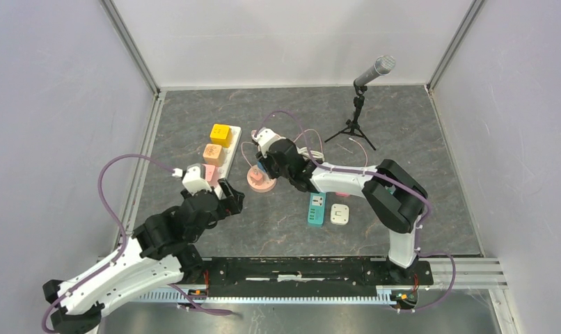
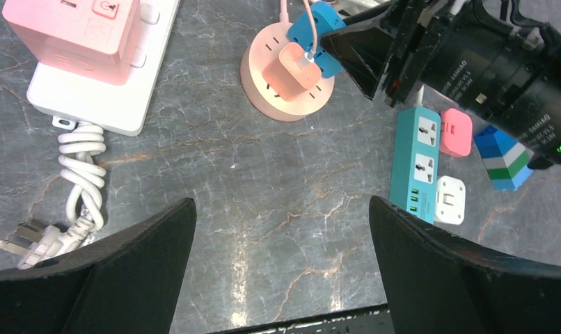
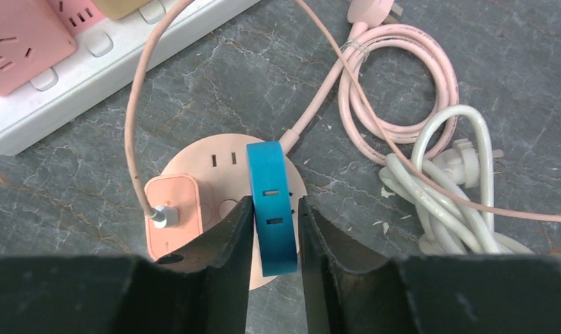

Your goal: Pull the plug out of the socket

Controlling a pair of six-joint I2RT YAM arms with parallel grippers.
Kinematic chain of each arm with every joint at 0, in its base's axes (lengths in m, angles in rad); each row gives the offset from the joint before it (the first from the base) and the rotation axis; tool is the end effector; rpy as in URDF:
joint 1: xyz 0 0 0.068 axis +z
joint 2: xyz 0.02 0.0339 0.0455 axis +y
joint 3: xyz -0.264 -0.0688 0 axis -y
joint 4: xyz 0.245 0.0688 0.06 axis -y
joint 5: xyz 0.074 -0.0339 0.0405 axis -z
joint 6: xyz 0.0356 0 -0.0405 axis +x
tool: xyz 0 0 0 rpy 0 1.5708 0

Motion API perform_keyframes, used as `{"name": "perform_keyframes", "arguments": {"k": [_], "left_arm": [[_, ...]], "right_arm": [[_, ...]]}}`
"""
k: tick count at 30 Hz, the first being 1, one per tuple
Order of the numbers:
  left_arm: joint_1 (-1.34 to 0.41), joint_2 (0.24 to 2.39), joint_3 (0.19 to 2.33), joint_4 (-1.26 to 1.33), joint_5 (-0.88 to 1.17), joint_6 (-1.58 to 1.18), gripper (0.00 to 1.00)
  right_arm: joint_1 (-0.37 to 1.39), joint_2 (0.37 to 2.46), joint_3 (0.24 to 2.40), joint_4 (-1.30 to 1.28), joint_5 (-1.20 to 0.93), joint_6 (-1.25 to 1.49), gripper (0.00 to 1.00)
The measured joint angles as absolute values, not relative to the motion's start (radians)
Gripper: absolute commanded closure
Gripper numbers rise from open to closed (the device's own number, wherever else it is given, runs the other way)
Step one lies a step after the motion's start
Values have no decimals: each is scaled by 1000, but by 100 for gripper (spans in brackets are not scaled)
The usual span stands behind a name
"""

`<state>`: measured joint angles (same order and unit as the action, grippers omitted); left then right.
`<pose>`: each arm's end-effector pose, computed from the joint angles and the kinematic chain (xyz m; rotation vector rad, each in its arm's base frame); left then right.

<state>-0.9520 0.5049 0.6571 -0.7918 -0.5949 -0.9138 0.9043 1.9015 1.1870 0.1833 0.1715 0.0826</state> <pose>0.0772 -0.0740 0.2759 -0.2829 2.1031 -0.4637 0.2670 0.3296 0.1927 -0.7504 1.9834 0.4138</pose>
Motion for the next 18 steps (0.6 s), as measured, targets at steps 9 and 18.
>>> {"name": "perform_keyframes", "arguments": {"k": [9, 18], "left_arm": [[-744, 775, 625, -624, -420, -925, 1], [-591, 858, 591, -505, -146, -922, 20]], "right_arm": [[905, 1802, 1047, 214, 158, 120, 80], [915, 1680, 925, 172, 186, 249, 52]]}}
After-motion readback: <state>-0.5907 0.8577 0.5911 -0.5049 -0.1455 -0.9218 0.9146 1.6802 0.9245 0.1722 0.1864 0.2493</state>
